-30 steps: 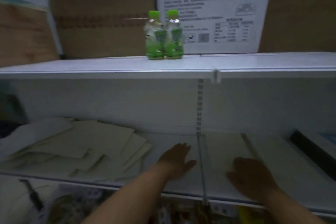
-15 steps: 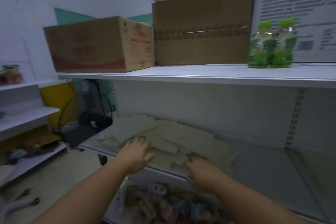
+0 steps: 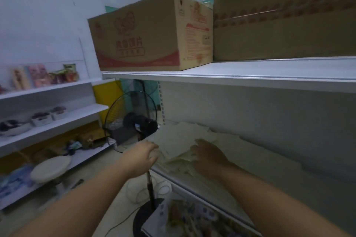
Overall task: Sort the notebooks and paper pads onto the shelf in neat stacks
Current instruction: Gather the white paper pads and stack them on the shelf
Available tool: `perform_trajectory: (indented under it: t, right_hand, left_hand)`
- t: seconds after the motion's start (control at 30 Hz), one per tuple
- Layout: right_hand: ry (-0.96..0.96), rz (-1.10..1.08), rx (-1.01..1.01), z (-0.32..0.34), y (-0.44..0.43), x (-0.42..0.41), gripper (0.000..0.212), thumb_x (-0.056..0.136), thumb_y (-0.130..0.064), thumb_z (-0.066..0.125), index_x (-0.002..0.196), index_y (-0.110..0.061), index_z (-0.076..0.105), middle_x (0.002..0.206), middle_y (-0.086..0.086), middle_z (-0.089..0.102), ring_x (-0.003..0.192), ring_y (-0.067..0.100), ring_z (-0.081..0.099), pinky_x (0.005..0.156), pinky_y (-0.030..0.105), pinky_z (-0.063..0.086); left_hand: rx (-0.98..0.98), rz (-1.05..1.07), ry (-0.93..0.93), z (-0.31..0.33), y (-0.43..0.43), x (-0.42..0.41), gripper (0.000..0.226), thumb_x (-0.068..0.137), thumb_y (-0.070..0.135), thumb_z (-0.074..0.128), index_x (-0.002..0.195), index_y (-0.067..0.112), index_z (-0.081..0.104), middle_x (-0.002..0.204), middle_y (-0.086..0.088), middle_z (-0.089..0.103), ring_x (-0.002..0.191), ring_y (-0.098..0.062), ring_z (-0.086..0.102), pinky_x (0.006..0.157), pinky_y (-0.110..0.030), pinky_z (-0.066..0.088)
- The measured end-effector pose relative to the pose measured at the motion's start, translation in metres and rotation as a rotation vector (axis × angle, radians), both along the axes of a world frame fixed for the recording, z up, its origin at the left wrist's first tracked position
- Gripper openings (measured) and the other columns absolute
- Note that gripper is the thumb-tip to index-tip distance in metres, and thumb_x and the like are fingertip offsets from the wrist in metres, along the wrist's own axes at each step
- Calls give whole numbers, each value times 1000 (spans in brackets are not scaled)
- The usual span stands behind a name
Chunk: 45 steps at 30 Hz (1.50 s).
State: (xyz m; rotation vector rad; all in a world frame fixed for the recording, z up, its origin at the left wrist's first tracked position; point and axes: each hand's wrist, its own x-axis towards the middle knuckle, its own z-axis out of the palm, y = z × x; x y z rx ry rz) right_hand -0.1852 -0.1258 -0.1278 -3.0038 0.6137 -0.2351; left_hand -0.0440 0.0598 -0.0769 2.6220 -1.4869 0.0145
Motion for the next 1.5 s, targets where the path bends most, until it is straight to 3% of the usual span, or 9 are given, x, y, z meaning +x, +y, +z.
perform_trajectory:
  t: [0.2, 0.3, 0.43, 0.57, 0.77, 0.9, 1.1, 1.33, 1.5]
  right_hand:
    - [-12, 51, -78, -28, -10, 50, 82, 75, -57, 21, 145, -16, 29, 153, 10, 25, 143, 26, 21, 115, 48, 14]
    - [-298, 57, -178, -31, -9, 59, 44, 68, -38, 39, 95, -16, 66, 91, 5, 65, 87, 29, 63, 73, 37, 50]
    - [-438, -27, -316, -23, -10, 60, 30, 71, -42, 39, 56, -26, 58, 58, -9, 54, 61, 17, 57, 46, 22, 41]
    - [-729, -146, -255, -10, -26, 52, 45, 93, -38, 36, 78, -15, 71, 77, 0, 70, 68, 21, 66, 63, 24, 50]
    - [-958, -50, -102, 10, -15, 32, 48, 102, -35, 28, 108, -4, 64, 111, 13, 67, 110, 16, 53, 104, 12, 31]
    - [-631, 26, -258, -2, -8, 8, 45, 100, -35, 26, 132, -11, 44, 144, 14, 42, 135, 24, 34, 113, 31, 30]
    - [19, -1034, 341, -25, -5, -28, 78, 89, -65, 32, 151, -29, 3, 159, -6, -10, 146, 21, -11, 114, 59, -3]
    - [-596, -1092, 114, -25, 2, -30, 38, 101, -18, 35, 137, -16, 45, 135, 11, 54, 124, 28, 51, 106, 38, 34]
    - [-787, -460, -167, 7, 33, -1, 44, 90, -15, 32, 125, -30, 53, 122, 0, 59, 114, 17, 50, 100, 21, 31]
  left_hand:
    - [-31, 52, 77, -2, -22, 33, 44, 98, 40, 41, 139, 24, 43, 143, 1, 46, 128, -14, 45, 105, -29, 37]
    - [-41, 44, 142, -9, -38, 49, 41, 97, 39, 42, 136, 25, 48, 141, 2, 49, 125, -16, 48, 103, -28, 40]
    - [-167, 85, 331, 0, -62, 82, 31, 98, 29, 45, 120, 13, 60, 128, -14, 58, 92, -18, 60, 75, -23, 45]
    - [-440, 276, 923, 11, -94, 114, 33, 98, 19, 48, 118, -5, 58, 80, -14, 64, 60, -19, 55, 48, -19, 47]
    - [-305, 67, 1677, 9, -117, 111, 40, 93, 39, 51, 105, 5, 68, 92, -24, 71, 87, -38, 67, 66, -40, 60]
    - [-255, -117, 1619, -4, -136, 99, 30, 83, 17, 63, 112, 11, 65, 84, -18, 73, 71, -32, 71, 65, -37, 56]
    - [-111, -244, 1666, -18, -150, 115, 20, 92, 10, 51, 109, 10, 62, 96, -14, 74, 83, -32, 72, 62, -40, 60]
    - [-63, -206, 1520, -12, -141, 128, 42, 77, 8, 71, 118, 3, 62, 96, -20, 70, 77, -32, 68, 65, -35, 56]
    - [-299, -183, 1661, -7, -128, 127, 29, 96, 25, 50, 117, 6, 56, 100, -13, 67, 91, -26, 65, 82, -33, 53]
